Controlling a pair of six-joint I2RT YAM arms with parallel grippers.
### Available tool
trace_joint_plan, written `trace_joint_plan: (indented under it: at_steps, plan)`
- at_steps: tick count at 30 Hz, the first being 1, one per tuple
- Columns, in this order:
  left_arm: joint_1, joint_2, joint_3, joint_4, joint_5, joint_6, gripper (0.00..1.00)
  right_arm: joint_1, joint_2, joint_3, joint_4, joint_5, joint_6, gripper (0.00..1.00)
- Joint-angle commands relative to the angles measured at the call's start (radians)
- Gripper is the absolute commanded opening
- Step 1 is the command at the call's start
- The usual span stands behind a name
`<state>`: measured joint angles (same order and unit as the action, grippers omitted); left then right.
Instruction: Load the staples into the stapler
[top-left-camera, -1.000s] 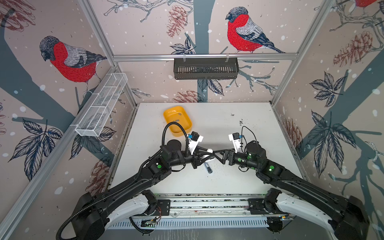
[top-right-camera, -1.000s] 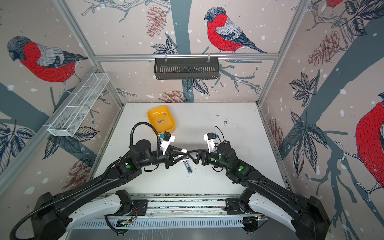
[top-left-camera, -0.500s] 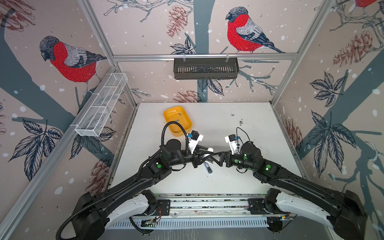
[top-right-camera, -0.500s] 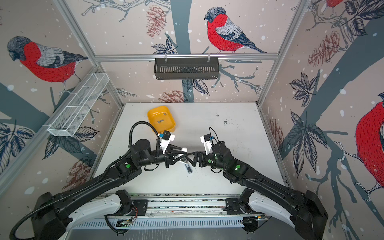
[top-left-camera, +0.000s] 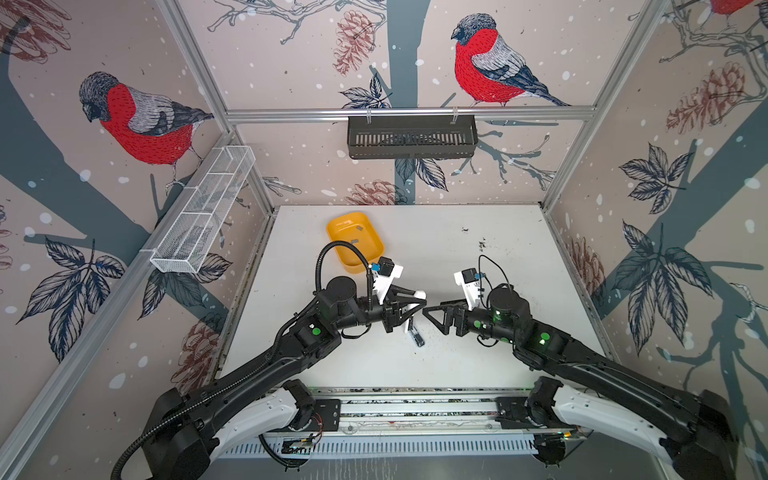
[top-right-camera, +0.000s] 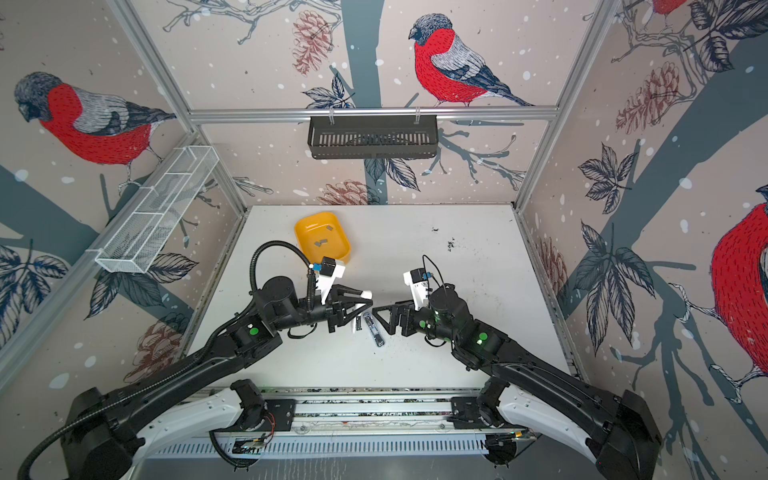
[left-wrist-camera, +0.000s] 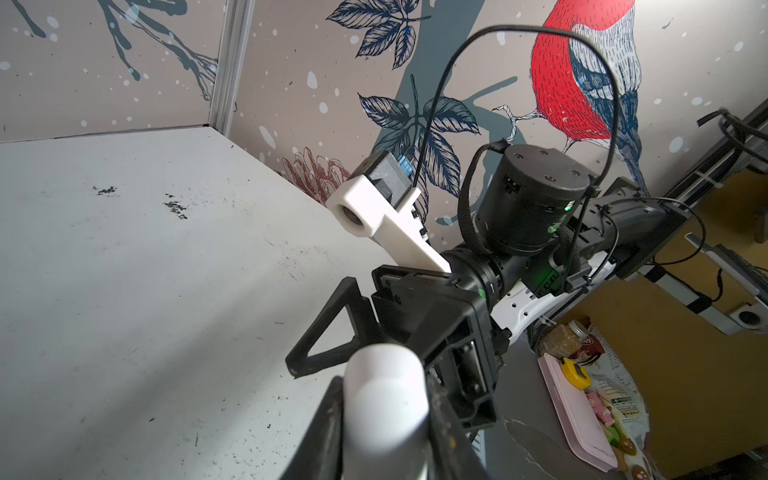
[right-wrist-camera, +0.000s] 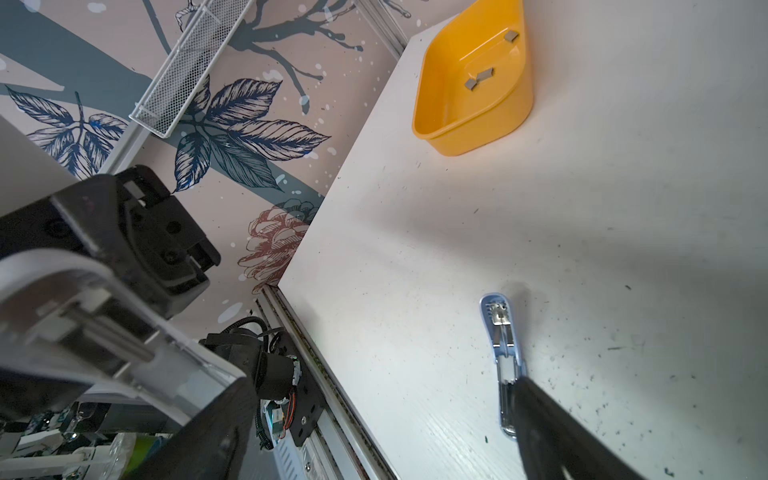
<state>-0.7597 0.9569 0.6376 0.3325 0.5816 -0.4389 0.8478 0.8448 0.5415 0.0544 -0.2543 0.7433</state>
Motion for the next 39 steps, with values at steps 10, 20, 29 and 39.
trace_joint_plan:
  at_steps: [10,20,29,39]
  plan:
    - [0.077,0.008,0.042,0.328,0.211,-0.252,0.00,-0.054,-0.159,-0.019,0.244,-0.395,-0.187,0.86]
    - [0.054,0.011,0.084,0.419,0.207,-0.339,0.01,-0.029,-0.051,0.099,0.352,-0.484,-0.191,0.77]
    - [0.009,0.026,0.121,0.427,0.186,-0.333,0.01,0.009,0.040,0.167,0.393,-0.482,-0.203,0.70]
    - [-0.007,0.045,0.132,0.422,0.178,-0.306,0.00,0.043,0.115,0.229,0.421,-0.504,-0.206,0.55]
